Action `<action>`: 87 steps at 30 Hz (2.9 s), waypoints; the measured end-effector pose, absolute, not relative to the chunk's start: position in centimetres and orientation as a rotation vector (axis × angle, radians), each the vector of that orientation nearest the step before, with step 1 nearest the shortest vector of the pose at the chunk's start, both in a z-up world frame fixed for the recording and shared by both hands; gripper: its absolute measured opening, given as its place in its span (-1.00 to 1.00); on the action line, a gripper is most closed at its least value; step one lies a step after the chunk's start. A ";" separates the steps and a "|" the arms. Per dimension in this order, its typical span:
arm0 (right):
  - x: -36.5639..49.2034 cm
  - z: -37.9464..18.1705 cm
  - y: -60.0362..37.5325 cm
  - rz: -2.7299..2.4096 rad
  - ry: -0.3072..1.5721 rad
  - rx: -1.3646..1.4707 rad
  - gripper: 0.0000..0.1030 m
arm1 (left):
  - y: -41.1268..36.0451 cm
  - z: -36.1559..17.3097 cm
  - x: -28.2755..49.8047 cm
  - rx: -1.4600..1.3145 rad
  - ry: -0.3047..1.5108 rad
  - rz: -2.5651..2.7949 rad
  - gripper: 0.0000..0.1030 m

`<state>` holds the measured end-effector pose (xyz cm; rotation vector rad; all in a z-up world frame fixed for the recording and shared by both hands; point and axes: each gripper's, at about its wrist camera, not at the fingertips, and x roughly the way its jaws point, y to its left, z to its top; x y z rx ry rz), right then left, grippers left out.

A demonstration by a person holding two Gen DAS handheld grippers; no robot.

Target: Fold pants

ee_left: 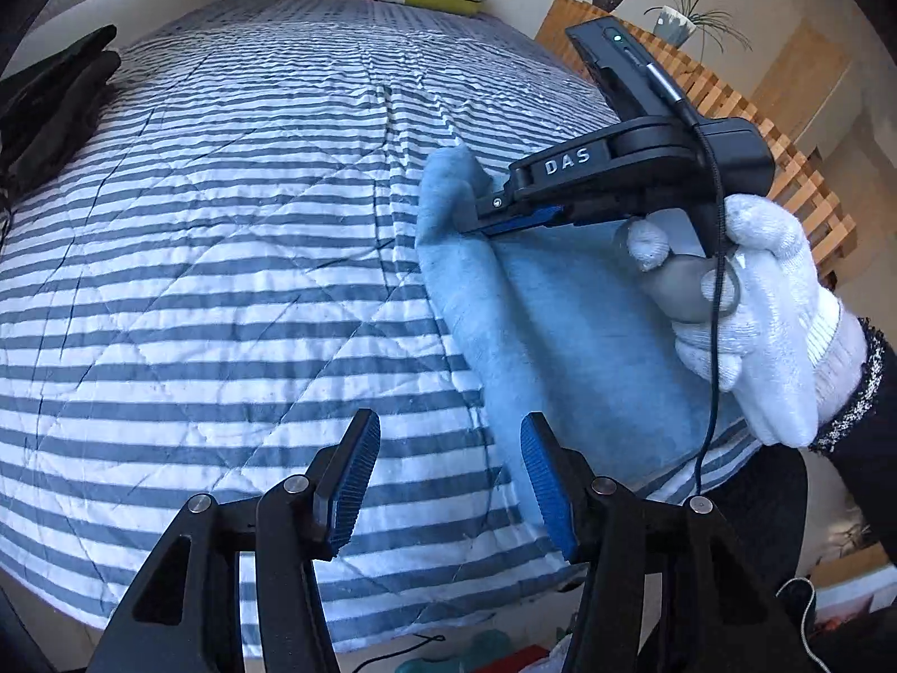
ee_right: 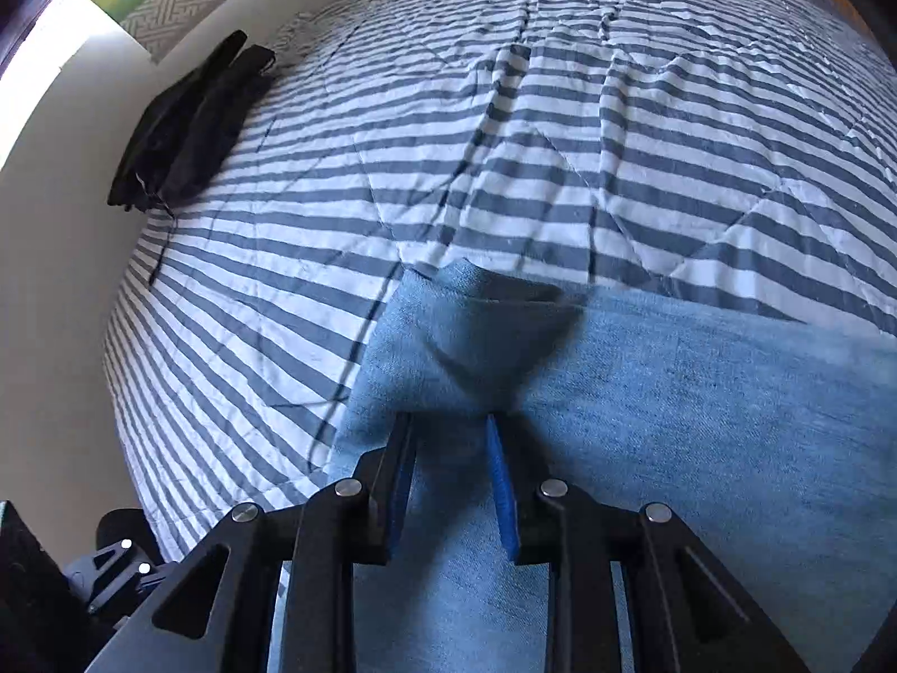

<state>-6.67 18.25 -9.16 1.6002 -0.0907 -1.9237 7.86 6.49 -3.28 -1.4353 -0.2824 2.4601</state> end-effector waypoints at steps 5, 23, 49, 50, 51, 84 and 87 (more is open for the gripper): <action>-6.1 -5.3 23.8 -1.943 -0.229 1.492 -0.48 | 7.2 -1.5 3.3 -1.381 -0.200 2.423 0.09; -14.7 -8.6 14.3 -1.452 0.001 1.617 -0.30 | 11.4 -6.7 -0.6 -1.422 0.022 2.338 -0.04; -4.2 -6.6 27.2 -1.845 -0.224 1.491 -0.54 | 7.3 -1.9 -12.7 -1.318 -0.049 2.354 -0.67; -2.6 -7.3 26.9 -1.832 -0.215 1.499 -0.54 | 8.3 -2.8 -13.6 -1.352 0.031 2.359 -0.71; -1.5 -7.9 26.7 -1.824 -0.202 1.501 -0.54 | 9.1 -3.6 -13.9 -1.388 0.097 2.386 -0.74; 0.1 -3.8 17.2 -1.974 0.052 1.511 0.00 | 9.6 -7.5 7.7 -1.485 -0.550 2.270 -0.48; -2.5 -6.1 13.9 -1.953 0.092 1.637 0.01 | 10.3 -6.3 8.8 -1.419 -0.541 2.321 -0.62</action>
